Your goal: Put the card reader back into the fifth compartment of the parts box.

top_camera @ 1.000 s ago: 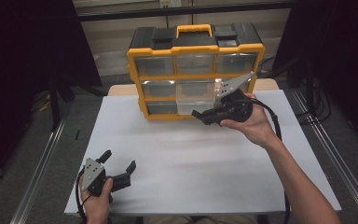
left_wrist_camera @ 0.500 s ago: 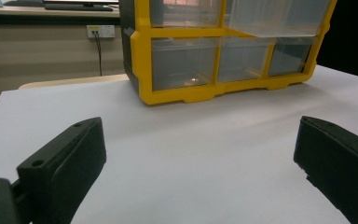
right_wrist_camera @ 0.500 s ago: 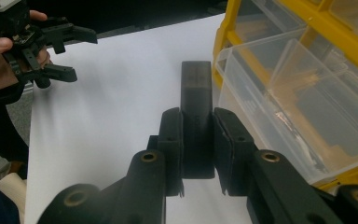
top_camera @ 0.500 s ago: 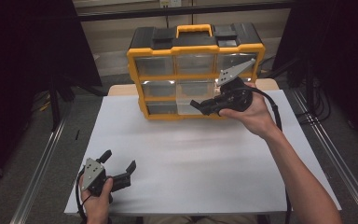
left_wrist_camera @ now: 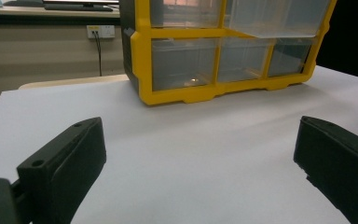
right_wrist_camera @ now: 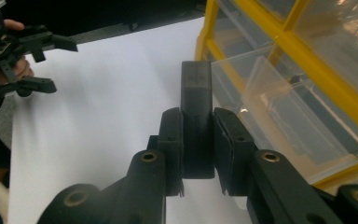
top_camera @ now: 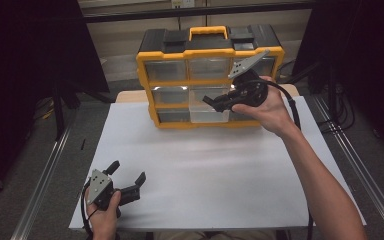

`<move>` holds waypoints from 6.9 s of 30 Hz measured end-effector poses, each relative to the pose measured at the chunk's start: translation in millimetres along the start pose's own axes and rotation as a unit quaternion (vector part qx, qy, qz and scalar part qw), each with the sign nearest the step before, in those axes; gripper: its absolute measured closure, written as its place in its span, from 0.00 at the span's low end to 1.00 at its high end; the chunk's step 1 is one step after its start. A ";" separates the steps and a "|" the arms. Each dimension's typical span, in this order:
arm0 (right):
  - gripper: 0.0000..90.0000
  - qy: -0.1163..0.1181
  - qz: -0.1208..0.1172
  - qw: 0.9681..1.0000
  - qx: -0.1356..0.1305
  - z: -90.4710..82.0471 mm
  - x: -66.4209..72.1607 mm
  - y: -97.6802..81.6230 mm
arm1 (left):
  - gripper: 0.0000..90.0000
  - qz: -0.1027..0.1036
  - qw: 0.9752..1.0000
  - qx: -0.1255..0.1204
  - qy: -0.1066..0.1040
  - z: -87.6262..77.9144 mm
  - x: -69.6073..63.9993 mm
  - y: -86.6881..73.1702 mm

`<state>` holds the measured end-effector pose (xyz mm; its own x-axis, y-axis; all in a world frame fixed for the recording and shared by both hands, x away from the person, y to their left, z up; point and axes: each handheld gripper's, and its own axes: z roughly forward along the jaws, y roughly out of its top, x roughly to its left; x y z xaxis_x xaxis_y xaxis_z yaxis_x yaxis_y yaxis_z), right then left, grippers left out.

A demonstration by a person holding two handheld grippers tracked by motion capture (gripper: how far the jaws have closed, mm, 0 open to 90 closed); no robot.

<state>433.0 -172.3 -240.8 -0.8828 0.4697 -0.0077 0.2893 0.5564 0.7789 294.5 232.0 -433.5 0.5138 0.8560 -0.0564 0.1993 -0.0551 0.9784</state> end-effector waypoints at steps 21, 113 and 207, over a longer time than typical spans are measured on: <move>0.82 -0.023 0.003 0.999 0.039 11.2 -20.1 26.8 | 0.03 0.000 1.000 -0.002 -0.002 -0.4 0.2 0.2; 0.21 -0.089 0.057 0.991 0.079 48.3 -47.5 14.8 | 0.02 -0.002 1.000 0.003 -0.004 -0.2 1.1 -0.2; 0.00 -0.246 0.149 0.941 -0.178 10.9 34.5 -142.0 | 0.03 -0.005 1.000 0.001 -0.006 0.4 1.0 0.5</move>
<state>365.4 -227.6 -358.6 -0.4787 0.8776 0.0239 0.2777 0.1255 0.9525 295.4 232.6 -433.2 0.5224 0.8499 -0.0691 0.2063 -0.0474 0.9773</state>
